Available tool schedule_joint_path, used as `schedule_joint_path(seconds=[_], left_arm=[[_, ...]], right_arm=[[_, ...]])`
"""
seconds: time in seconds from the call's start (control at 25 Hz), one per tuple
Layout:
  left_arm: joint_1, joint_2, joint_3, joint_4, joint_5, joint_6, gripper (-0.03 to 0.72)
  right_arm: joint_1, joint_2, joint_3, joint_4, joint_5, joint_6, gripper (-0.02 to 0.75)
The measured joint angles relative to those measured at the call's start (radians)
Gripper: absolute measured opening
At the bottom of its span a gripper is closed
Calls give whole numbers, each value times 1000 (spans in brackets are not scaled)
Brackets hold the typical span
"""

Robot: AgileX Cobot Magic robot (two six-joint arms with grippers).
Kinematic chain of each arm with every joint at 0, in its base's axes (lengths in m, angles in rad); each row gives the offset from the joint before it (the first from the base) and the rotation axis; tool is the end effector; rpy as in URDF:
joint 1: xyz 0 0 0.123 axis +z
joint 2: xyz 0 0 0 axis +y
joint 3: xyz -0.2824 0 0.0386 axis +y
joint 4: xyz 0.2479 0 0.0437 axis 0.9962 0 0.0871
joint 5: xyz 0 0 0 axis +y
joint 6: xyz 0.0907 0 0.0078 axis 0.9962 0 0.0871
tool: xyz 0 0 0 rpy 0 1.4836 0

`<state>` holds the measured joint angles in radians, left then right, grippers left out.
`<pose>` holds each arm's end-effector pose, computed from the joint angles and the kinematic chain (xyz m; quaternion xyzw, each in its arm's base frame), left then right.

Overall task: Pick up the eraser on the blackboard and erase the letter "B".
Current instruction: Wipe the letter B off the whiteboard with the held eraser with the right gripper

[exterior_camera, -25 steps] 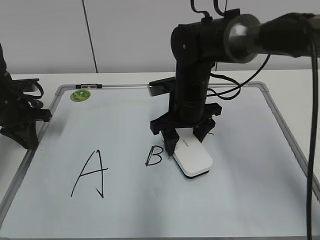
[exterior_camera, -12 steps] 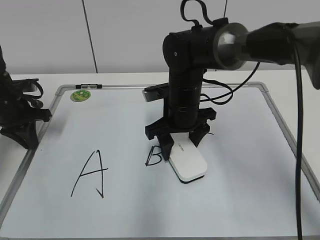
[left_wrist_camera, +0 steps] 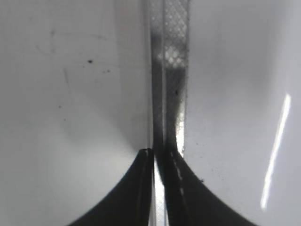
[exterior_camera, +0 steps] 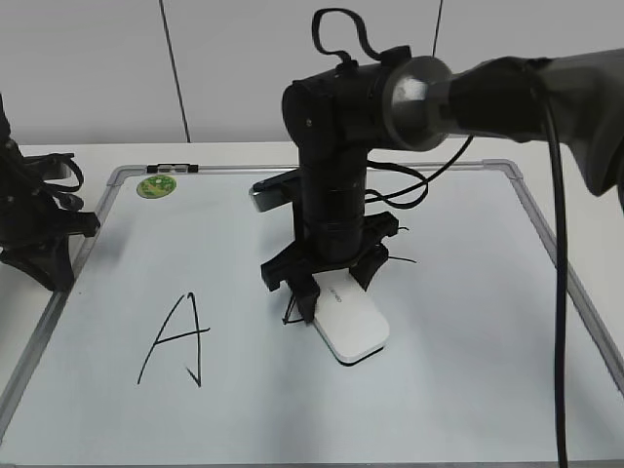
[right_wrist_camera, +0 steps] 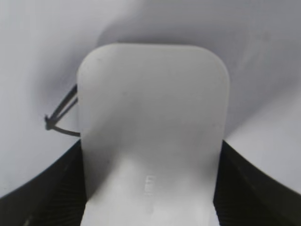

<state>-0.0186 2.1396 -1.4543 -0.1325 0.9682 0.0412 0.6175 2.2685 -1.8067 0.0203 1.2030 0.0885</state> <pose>0.4046 -0.0174 0.1266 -0.0076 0.9985 -0.0546 0.0029 0.3673 0.2629 0.1523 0.2579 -0.9661 -0.0077 0.0065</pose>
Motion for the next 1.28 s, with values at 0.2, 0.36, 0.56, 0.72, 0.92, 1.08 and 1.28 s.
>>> schedule_joint_path(seconds=[0.2, 0.36, 0.56, 0.72, 0.92, 1.08, 1.28], left_arm=[[0, 0, 0, 0, 0, 0, 67], [0, 0, 0, 0, 0, 0, 67], [0, 0, 0, 0, 0, 0, 67], [0, 0, 0, 0, 0, 1, 67], [0, 0, 0, 0, 0, 2, 67], [0, 0, 0, 2, 0, 2, 67], [0, 0, 0, 2, 0, 2, 67]], right_arm=[[63, 3, -3, -8, -13, 0, 516], [101, 5, -3, -6, -17, 0, 515], [108, 5, -3, -33, -17, 54, 515], [106, 5, -5, -63, -9, 108, 515], [61, 5, -5, -54, -6, 123, 515], [20, 5, -6, -57, -6, 127, 515], [-25, 5, -7, -81, -5, 131, 515]])
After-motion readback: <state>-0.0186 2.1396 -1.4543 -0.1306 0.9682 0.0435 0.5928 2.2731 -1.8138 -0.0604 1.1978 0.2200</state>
